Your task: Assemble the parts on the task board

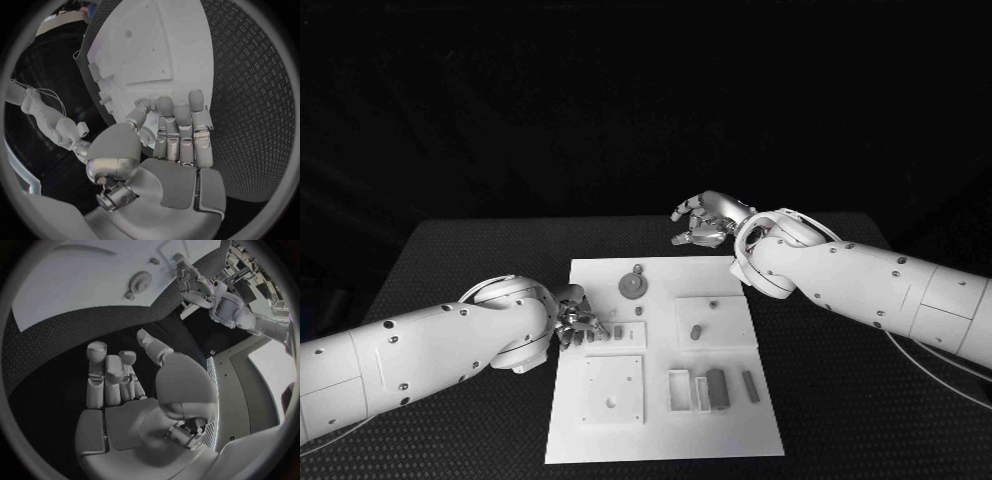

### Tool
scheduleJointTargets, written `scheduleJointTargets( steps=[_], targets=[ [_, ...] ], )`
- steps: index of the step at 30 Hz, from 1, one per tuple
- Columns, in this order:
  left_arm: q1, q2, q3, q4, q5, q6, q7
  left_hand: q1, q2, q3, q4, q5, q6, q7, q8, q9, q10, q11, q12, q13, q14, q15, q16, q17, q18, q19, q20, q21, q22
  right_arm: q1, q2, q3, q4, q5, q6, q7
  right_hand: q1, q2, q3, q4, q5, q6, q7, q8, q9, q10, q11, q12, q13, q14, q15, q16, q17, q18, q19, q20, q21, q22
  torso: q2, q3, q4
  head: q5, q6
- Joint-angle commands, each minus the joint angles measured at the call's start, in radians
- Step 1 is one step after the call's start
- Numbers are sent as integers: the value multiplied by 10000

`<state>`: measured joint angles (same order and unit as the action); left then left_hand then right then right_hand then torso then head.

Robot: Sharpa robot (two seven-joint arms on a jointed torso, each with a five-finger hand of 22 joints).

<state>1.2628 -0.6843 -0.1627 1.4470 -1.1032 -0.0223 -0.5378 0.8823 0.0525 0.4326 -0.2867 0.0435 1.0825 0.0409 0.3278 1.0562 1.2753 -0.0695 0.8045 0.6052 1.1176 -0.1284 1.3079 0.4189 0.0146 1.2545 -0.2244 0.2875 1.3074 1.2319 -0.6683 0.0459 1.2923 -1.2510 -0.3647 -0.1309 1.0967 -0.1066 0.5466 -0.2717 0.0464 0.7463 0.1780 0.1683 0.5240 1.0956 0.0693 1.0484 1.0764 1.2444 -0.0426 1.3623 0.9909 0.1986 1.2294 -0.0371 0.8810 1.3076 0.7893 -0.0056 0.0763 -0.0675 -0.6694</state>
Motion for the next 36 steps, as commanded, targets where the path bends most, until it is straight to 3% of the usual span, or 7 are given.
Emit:
scheduleJointTargets(
  steps=[1,11,36],
  targets=[
    [-43,43,-28,-9,154,-25,166,398,257,-27,-58,67,-49,-9,-71,-5,-73,23,-33,-10,-81,0,-24,-8,-84,3,12,-49,152,-5,5,1,4,-25,109,42,-88,24,-16,41,35,2,71,24,-12,-80,1,56,-11,-64,14,10,-13,632,-23,-63,-49,187,0,-4,2,-9,-1],
    [-43,49,-26,-31,154,-396,271,666,459,-237,-67,48,23,-26,-37,50,-59,9,-6,10,-71,-1,7,4,-86,23,11,-61,178,-20,9,1,-7,-24,111,44,-99,27,-19,48,35,2,72,25,-13,-81,1,59,-14,-64,15,10,-14,632,-22,-62,-50,187,2,-7,-1,-12,-13],
    [-44,37,4,-124,93,-812,360,836,478,-395,-67,49,34,-41,-21,101,-40,-6,11,23,-50,-24,24,9,-81,56,-1,-65,183,-31,-7,1,1,-24,114,43,-109,25,-22,54,36,-1,71,26,-17,-83,1,67,-22,-64,15,11,-15,632,-22,-61,-50,187,4,-4,-3,-29,-26]
  ],
)
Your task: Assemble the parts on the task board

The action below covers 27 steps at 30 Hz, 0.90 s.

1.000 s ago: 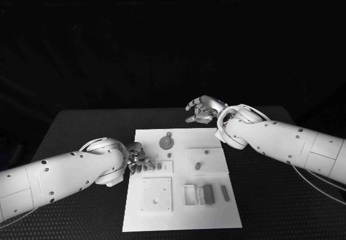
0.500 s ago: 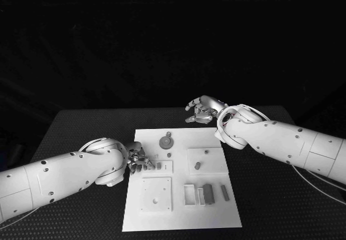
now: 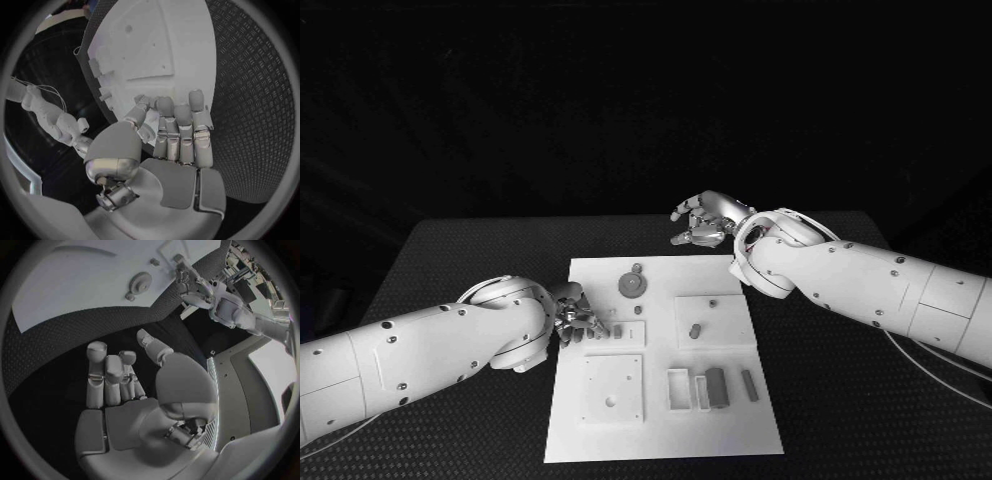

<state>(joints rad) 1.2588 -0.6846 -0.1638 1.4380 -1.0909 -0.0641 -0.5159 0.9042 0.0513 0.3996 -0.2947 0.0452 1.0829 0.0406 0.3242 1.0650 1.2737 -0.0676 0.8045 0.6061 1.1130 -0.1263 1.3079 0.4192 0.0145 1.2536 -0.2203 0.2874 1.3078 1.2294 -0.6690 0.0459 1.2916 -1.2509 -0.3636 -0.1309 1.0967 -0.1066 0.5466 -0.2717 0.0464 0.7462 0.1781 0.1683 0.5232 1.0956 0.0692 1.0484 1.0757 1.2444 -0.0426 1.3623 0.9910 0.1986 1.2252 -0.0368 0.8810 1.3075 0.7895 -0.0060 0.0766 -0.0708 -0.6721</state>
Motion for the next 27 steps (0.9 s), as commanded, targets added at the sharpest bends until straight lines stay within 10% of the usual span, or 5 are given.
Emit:
scheduleJointTargets(
  steps=[1,27],
  targets=[
    [-4,44,18,-34,-30,-408,151,622,493,-68,14,32,30,-38,15,13,-22,-25,11,14,-2,-46,25,6,-80,66,-42,-64,178,-6,0,2,8,-25,105,42,-109,25,-22,54,36,0,71,26,-9,-84,1,67,-15,-64,15,11,-16,632,20,-64,-50,188,1,1,-3,2,1],
    [-4,73,88,-142,-26,-198,116,744,512,-135,13,35,46,-50,16,31,-5,-36,15,16,21,-59,27,3,-80,88,-51,-71,176,-7,-4,2,3,-25,127,39,-109,23,-21,52,36,-2,71,28,-13,-88,1,75,-25,-65,14,11,-18,632,18,-65,-51,188,-4,5,7,3,-6]
  ],
)
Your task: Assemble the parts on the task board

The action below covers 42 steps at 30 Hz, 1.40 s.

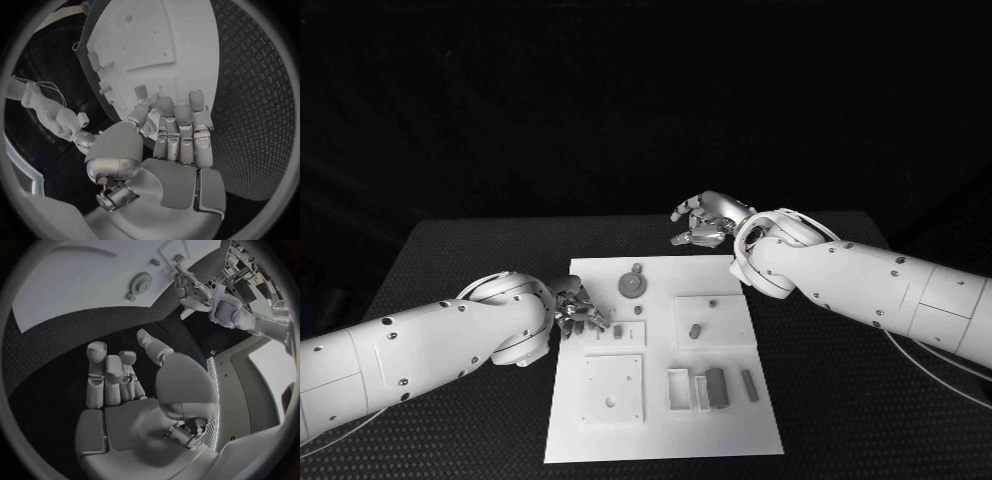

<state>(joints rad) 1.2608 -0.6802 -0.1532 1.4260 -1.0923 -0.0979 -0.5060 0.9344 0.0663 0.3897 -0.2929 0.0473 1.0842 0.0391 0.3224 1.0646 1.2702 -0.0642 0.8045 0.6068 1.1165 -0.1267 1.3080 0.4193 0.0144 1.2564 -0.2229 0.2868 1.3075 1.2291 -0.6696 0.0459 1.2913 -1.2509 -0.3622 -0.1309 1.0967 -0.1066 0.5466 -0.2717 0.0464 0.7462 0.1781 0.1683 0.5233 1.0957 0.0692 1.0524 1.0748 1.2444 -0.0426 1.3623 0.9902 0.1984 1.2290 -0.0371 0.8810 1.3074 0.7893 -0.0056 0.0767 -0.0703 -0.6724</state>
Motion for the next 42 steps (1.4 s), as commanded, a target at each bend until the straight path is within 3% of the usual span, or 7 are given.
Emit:
scheduleJointTargets(
  steps=[1,20,21,23,24,42],
  targets=[
    [-23,30,-19,-25,-13,175,8,443,363,-37,-5,14,33,-35,34,35,31,-70,15,10,-14,-56,26,2,-79,60,-25,-65,179,-4,1,2,9,-25,114,40,-109,23,-21,53,36,-1,70,29,-15,-89,1,35,-17,-66,14,11,-11,634,-20,-63,-51,189,-2,0,6,-2,-3],
    [-23,58,-21,-124,207,373,23,631,400,-58,-8,23,53,-45,30,43,32,-79,9,6,-9,-54,17,-6,-86,56,-30,-87,176,-4,8,2,-1,-25,118,41,-115,21,-23,55,35,-2,71,31,-17,-91,2,40,-23,-67,15,12,-12,634,-21,-62,-52,189,1,-4,-3,16,-16],
    [-23,47,-20,-131,317,373,21,686,370,-28,5,21,70,-50,36,49,39,-84,10,5,0,-55,18,-7,-88,66,-30,-89,174,-4,8,2,-1,-25,118,41,-115,21,-23,56,35,-2,71,31,-17,-91,2,40,-23,-67,15,12,-12,634,-21,-62,-52,189,0,-1,-3,18,-22],
    [-23,35,-20,-152,389,378,31,804,23,556,250,9,118,-50,36,60,80,-83,0,-10,41,-47,10,-19,-110,159,-15,-112,136,-5,8,2,-1,-25,118,41,-116,21,-23,56,35,-2,71,31,-17,-91,2,41,-24,-67,15,12,-12,634,-20,-62,-52,189,2,-1,-2,22,-21],
    [-23,29,-19,-164,408,366,35,765,-3,677,248,6,124,-49,35,68,90,-82,0,-11,52,-43,11,-21,-113,175,-17,-116,140,-5,8,2,-2,-25,119,41,-116,21,-23,56,36,-2,71,31,-18,-92,2,41,-24,-67,15,12,-12,634,-20,-62,-52,189,1,-3,0,19,-15],
    [-23,-80,14,-401,1458,629,113,664,-52,1125,79,11,192,-80,65,137,177,-113,40,4,128,-61,55,-4,-106,273,-44,-91,189,-5,13,2,-15,-25,121,40,-117,20,-23,56,36,-4,71,32,-20,-94,2,46,-30,-68,15,12,-13,634,-21,-63,-52,189,0,-4,-3,39,-15]
  ],
)
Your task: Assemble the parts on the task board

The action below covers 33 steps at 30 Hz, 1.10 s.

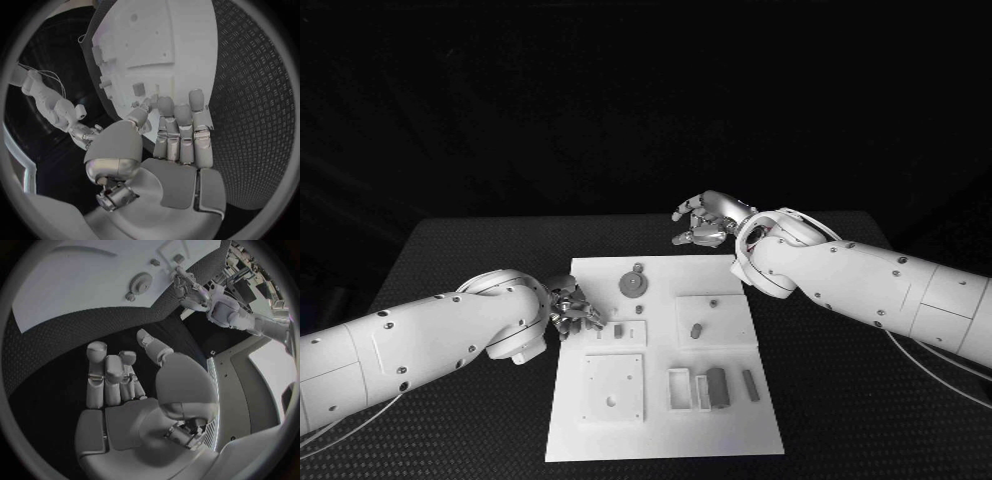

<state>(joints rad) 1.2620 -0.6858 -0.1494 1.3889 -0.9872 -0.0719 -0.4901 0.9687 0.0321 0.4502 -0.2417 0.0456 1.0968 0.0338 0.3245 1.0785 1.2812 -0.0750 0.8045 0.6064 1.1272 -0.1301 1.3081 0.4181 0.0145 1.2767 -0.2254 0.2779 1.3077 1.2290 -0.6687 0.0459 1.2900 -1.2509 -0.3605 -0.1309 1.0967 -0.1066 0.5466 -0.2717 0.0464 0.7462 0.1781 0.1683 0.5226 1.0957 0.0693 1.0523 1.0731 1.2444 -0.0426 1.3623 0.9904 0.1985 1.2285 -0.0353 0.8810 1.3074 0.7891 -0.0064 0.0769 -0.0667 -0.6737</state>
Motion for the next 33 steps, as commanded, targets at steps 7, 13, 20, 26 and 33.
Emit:
scheduleJointTargets(
  steps=[7,13,20,26,33],
  targets=[
    [-35,-27,-19,18,99,824,-86,332,285,574,-454,32,77,-35,48,7,80,-13,48,12,31,-32,63,11,-105,75,-22,3,194,-5,0,2,-2,-26,108,40,-117,21,-22,56,36,-5,71,32,-15,-95,2,48,-15,-67,15,12,-16,633,-16,-81,-52,189,0,6,0,2,-13],
    [-34,3,-22,107,-563,1141,-117,339,279,600,-461,33,77,-36,46,9,79,-14,48,12,31,-33,63,12,-106,73,-23,3,197,-5,-1,2,6,-25,109,38,-119,22,-22,58,36,-5,71,33,-15,-95,2,50,-17,-67,15,13,-16,633,-15,-80,-52,189,-1,6,3,17,-6],
    [-34,17,-22,157,-890,1199,-126,344,268,620,-463,33,75,-36,44,11,76,-14,47,11,28,-31,63,12,-108,68,-22,2,199,-5,-12,2,2,-25,112,38,-120,21,-23,58,36,-5,71,34,-16,-96,2,52,-19,-68,15,13,-16,633,-16,-81,-53,189,3,8,-8,19,-13],
    [-35,26,-23,157,-1063,1198,-121,344,265,629,-462,33,74,-36,43,12,75,-14,46,11,27,-31,63,12,-110,66,-21,2,199,-5,-12,2,-2,-25,114,38,-120,21,-22,58,36,-6,71,34,-17,-97,2,53,-21,-68,15,13,-17,633,-16,-81,-53,189,4,5,-4,6,-23],
    [-35,14,-23,147,-1100,1249,-127,346,262,640,-463,33,75,-36,42,13,75,-14,47,11,28,-30,63,13,-110,65,-22,2,201,-10,-15,2,-8,-25,116,37,-120,21,-22,58,36,-6,71,35,-18,-97,2,55,-23,-68,15,13,-17,633,-15,-81,-52,189,2,5,-3,5,-34]
  ],
)
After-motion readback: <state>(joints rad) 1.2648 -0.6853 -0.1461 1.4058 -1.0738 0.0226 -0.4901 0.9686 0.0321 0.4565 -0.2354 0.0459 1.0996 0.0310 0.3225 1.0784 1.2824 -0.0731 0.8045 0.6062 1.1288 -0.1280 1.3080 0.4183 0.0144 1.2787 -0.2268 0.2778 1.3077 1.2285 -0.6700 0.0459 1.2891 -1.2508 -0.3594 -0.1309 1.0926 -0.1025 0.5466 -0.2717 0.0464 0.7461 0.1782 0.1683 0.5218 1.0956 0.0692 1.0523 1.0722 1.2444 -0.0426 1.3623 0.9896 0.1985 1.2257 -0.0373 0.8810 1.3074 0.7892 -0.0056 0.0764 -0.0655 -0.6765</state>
